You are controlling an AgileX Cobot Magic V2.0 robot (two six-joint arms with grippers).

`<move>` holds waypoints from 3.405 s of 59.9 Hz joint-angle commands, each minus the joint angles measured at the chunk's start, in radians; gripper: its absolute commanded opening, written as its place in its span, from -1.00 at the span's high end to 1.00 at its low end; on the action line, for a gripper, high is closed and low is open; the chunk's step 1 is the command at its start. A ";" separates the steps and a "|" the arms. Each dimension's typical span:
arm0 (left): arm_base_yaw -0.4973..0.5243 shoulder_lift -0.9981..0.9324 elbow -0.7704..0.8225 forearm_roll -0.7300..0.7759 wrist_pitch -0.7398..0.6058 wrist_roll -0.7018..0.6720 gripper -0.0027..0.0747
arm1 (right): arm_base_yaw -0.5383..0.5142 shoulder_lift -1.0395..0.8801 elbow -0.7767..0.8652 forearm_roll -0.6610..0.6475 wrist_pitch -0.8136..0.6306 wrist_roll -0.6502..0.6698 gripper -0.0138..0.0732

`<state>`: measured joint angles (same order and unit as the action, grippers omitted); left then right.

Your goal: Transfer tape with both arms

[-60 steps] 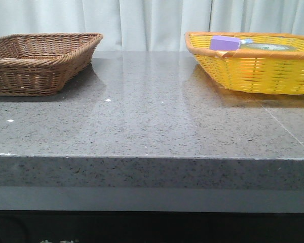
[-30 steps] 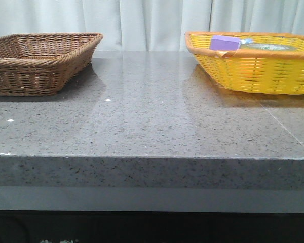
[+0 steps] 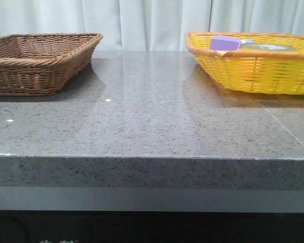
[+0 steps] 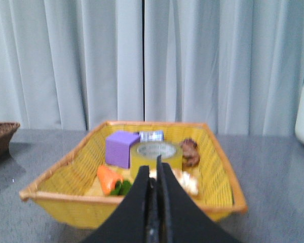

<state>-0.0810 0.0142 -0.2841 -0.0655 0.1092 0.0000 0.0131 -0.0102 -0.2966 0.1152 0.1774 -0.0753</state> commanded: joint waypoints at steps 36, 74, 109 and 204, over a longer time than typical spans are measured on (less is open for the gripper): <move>-0.008 0.563 -0.625 -0.010 0.500 -0.011 0.98 | 0.001 0.543 -0.606 -0.025 0.482 0.018 0.84; -0.008 0.721 -0.628 -0.011 0.521 -0.011 0.98 | -0.002 0.819 -0.639 -0.024 0.611 0.032 0.84; -0.008 0.721 -0.628 -0.003 0.497 -0.011 -0.26 | -0.002 0.819 -0.635 -0.043 0.610 0.030 -0.53; -0.214 0.767 -0.650 -0.145 0.437 0.142 -0.20 | -0.085 1.985 -1.778 -0.033 0.788 0.057 -0.53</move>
<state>-0.2875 0.7831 -0.8970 -0.1922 0.6233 0.1416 -0.0635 2.0019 -2.0151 0.1024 1.0109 -0.0067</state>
